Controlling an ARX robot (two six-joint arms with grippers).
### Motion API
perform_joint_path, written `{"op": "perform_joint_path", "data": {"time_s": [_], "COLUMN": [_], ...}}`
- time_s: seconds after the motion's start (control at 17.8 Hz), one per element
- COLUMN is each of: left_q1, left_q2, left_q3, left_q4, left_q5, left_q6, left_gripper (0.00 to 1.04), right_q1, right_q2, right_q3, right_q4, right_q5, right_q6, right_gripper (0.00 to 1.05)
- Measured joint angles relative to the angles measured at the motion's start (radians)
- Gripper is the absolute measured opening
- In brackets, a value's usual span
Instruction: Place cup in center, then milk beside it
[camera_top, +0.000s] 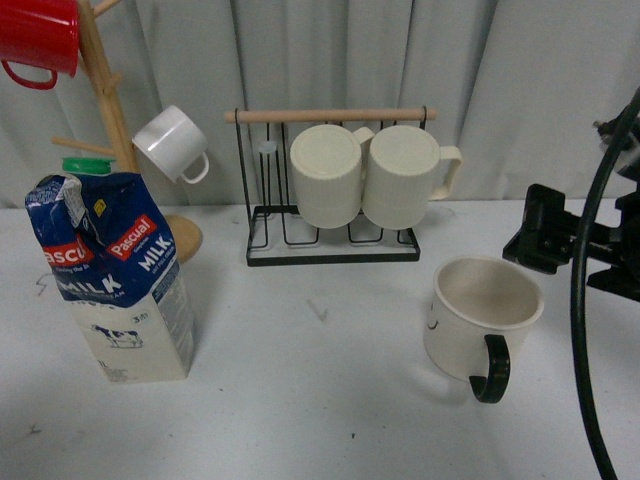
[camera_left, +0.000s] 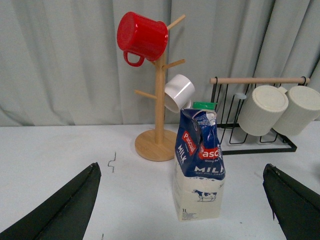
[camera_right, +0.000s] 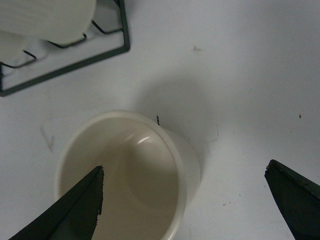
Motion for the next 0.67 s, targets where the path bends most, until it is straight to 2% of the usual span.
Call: {"op": "perform_joint_path", "data": {"time_s": [0.11, 0.45, 0.67], "left_q1": [0.000, 0.000, 0.000], "left_q2": [0.000, 0.000, 0.000], "left_q3": [0.000, 0.000, 0.000], "left_q4": [0.000, 0.000, 0.000], "left_q5": [0.000, 0.000, 0.000], "left_q6": [0.000, 0.000, 0.000], "left_gripper": [0.98, 0.98, 0.98], "right_q1": [0.019, 0.063, 0.061], "right_q2": [0.054, 0.123, 0.127], "right_q3": [0.047, 0.121, 0.121], "right_q4": [-0.063, -0.116, -0.125], "right_q5": [0.018, 0.030, 0.034], "right_q6": [0.020, 0.042, 0.045], "right_gripper": [0.98, 0.96, 0.50]}}
